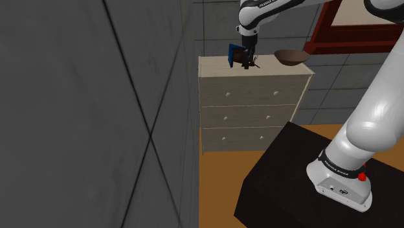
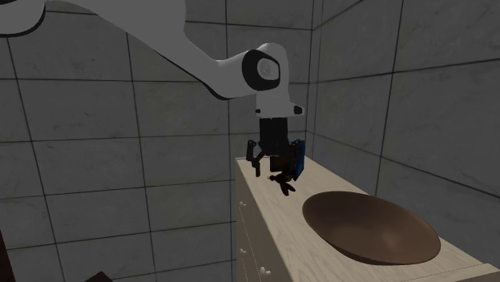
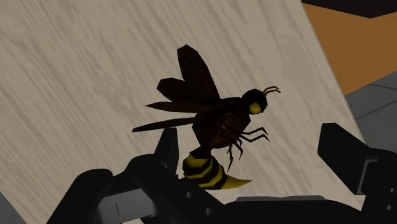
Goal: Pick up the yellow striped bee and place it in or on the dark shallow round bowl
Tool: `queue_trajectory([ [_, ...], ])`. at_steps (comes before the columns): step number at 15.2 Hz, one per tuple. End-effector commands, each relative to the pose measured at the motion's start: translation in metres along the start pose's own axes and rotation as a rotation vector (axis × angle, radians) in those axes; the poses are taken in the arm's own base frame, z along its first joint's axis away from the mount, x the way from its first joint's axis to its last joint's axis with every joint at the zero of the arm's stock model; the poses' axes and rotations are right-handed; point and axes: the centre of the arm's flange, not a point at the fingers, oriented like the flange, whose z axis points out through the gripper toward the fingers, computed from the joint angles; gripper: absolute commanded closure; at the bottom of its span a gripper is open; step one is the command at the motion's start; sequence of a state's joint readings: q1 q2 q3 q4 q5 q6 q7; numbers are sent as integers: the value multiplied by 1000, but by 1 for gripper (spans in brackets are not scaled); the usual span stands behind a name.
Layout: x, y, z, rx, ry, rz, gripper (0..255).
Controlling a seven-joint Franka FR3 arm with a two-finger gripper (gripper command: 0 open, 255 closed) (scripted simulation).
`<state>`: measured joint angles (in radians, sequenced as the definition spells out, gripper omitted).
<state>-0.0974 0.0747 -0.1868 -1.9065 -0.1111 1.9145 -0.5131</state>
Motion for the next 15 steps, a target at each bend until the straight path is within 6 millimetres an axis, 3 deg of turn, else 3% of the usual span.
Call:
queue_trajectory([
  [1, -1, 0, 7, 0, 0, 0, 0],
  [8, -1, 0, 7, 0, 0, 0, 0],
  [9, -1, 0, 7, 0, 0, 0, 255],
  [15, -1, 0, 7, 0, 0, 0, 255],
])
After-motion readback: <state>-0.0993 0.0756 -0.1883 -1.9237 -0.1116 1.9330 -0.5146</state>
